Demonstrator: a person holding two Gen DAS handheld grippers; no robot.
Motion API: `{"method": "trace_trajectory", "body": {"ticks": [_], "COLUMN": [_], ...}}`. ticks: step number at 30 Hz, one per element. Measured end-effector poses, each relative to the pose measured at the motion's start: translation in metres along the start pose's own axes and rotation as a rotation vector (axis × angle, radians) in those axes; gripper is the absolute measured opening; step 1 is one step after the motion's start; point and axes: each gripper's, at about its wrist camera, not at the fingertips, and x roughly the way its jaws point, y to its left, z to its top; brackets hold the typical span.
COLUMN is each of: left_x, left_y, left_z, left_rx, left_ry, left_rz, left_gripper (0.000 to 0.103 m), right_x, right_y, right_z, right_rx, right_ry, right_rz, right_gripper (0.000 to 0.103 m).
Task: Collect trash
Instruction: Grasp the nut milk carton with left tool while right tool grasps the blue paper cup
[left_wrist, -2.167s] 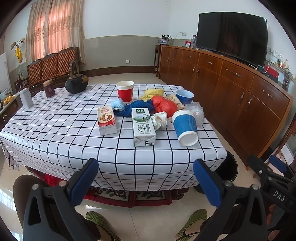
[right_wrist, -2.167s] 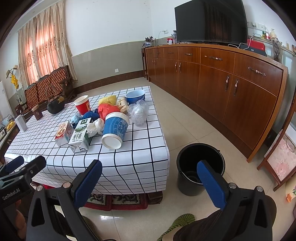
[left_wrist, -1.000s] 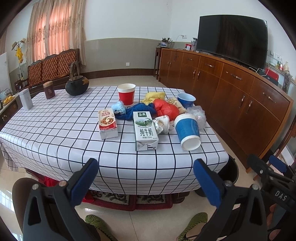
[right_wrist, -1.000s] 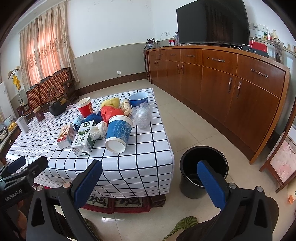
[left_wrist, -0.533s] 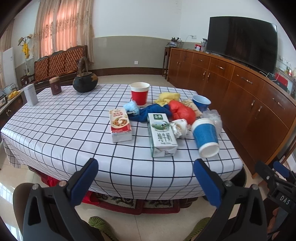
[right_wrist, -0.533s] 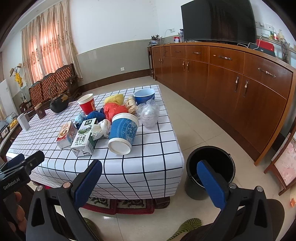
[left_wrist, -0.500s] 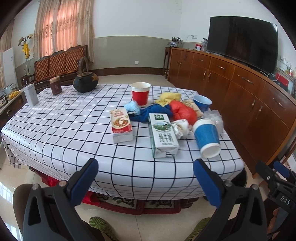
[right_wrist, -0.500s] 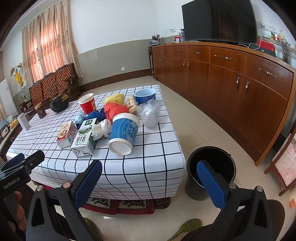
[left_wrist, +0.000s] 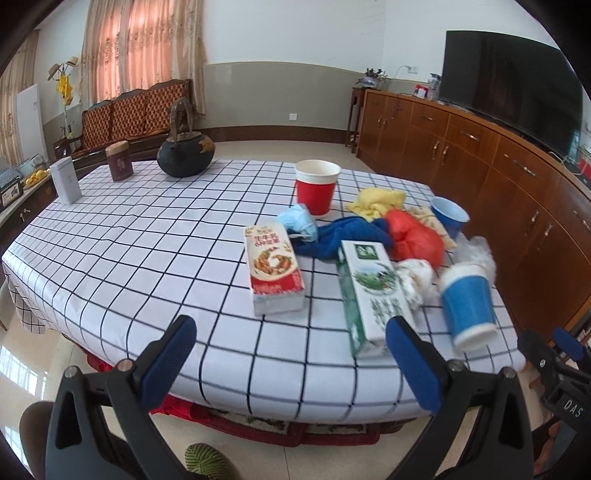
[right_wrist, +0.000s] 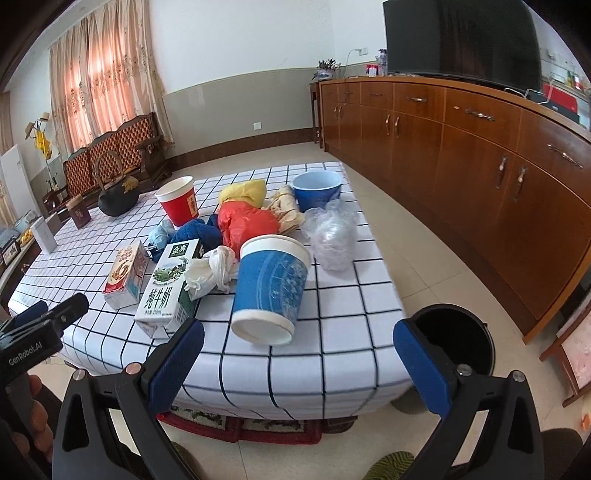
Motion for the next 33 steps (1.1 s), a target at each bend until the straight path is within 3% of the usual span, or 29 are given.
{"method": "trace_trajectory", "body": {"ticks": [17,28,33], "left_x": [0.067,0.092,0.102], "left_y": [0.008,0.002,0.004], "left_z": [0.024,0.028,0.028], "left_rx": [-0.011,0.0,-0.009], "left_ry": [0.038,0.058,0.076], "left_rz": [0.045,0.045,0.036], "left_gripper": [0.103,0.102,0.094], "right_x": [0.084,0.117,0.125], "right_y": [0.02,0.023,0.025], "right_z": [0.027,0.03,0.027], "right_rx": [-0.006,0.006,0.008], "right_ry": [0.069,0.111,0.129], "right_rz": [0.015,0.026,0.051], "right_gripper": [0.103,0.103,0.1]}}
